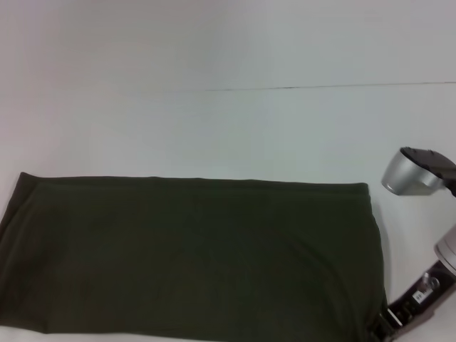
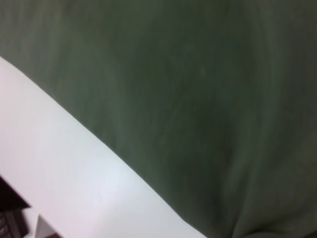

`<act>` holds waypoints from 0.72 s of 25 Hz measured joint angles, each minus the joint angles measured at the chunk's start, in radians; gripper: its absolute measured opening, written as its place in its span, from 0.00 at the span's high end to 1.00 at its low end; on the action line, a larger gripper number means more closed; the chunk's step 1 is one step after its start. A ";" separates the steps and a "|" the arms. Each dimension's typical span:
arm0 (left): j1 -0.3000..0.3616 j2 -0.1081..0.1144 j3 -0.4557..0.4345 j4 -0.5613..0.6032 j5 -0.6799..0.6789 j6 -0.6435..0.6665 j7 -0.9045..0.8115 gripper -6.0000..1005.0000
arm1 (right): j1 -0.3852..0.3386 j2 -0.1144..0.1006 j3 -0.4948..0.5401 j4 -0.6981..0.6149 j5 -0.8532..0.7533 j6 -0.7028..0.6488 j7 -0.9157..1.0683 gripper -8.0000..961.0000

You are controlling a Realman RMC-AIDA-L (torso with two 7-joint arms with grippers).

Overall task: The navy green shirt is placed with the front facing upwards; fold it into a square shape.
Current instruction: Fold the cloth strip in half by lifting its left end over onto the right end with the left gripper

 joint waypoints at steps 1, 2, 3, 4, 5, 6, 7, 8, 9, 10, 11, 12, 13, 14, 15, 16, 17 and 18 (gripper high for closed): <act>0.001 0.000 0.000 0.001 0.000 0.004 0.000 0.95 | -0.009 0.000 0.000 -0.007 0.000 -0.009 -0.001 0.98; 0.001 0.001 0.000 0.002 0.000 0.008 0.000 0.95 | -0.017 0.000 0.000 -0.016 0.000 -0.016 -0.001 0.98; 0.000 0.001 0.000 0.003 0.000 0.010 0.000 0.95 | -0.023 0.000 0.001 -0.024 0.000 -0.019 -0.001 0.98; 0.000 0.001 0.001 0.003 0.000 0.011 0.000 0.95 | -0.028 0.000 0.003 -0.032 0.001 -0.022 -0.001 0.98; -0.002 0.001 0.001 0.003 0.000 0.011 0.000 0.94 | -0.031 -0.001 0.005 -0.037 0.002 -0.023 -0.001 0.98; -0.003 0.001 0.001 0.002 0.000 0.011 0.000 0.94 | -0.032 -0.003 0.007 -0.040 0.003 -0.023 0.000 0.98; -0.005 0.002 0.002 0.000 0.000 0.011 0.000 0.94 | -0.032 -0.004 0.009 -0.041 0.004 -0.021 0.000 0.98; -0.006 0.002 0.004 -0.001 0.000 0.010 0.000 0.94 | -0.031 -0.006 0.012 -0.041 0.005 -0.018 0.000 0.98; -0.007 0.002 0.006 -0.003 0.000 0.007 0.000 0.94 | -0.029 -0.008 0.017 -0.042 0.005 -0.016 0.000 0.98; -0.007 0.002 0.009 -0.004 0.000 0.004 0.000 0.94 | -0.027 -0.010 0.025 -0.042 0.005 -0.015 -0.001 0.98; -0.008 0.002 0.010 -0.005 -0.001 0.002 0.000 0.94 | -0.025 -0.012 0.033 -0.043 0.005 -0.015 -0.001 0.98; -0.008 0.002 0.011 -0.005 -0.003 0.001 -0.001 0.94 | -0.023 -0.015 0.041 -0.043 0.005 -0.015 -0.001 0.98; -0.009 0.002 0.010 -0.005 -0.005 0.000 -0.001 0.95 | -0.022 -0.020 0.051 -0.044 0.006 -0.017 -0.001 0.98; -0.011 0.002 0.009 -0.006 -0.007 -0.001 -0.002 0.95 | -0.021 -0.024 0.060 -0.044 0.006 -0.020 -0.001 0.98; -0.013 0.002 0.007 -0.008 -0.008 -0.002 -0.003 0.95 | -0.020 -0.029 0.065 -0.044 0.006 -0.022 0.001 0.98; -0.015 0.002 0.006 -0.009 -0.009 -0.004 -0.004 0.95 | -0.019 -0.033 0.069 -0.044 0.006 -0.025 0.005 0.98; -0.017 0.002 0.005 -0.010 -0.009 -0.004 -0.004 0.95 | -0.019 -0.037 0.070 -0.044 0.005 -0.028 0.009 0.98; -0.017 0.002 0.005 -0.010 -0.009 -0.004 -0.004 0.95 | -0.019 -0.042 0.070 -0.044 0.004 -0.033 0.013 0.98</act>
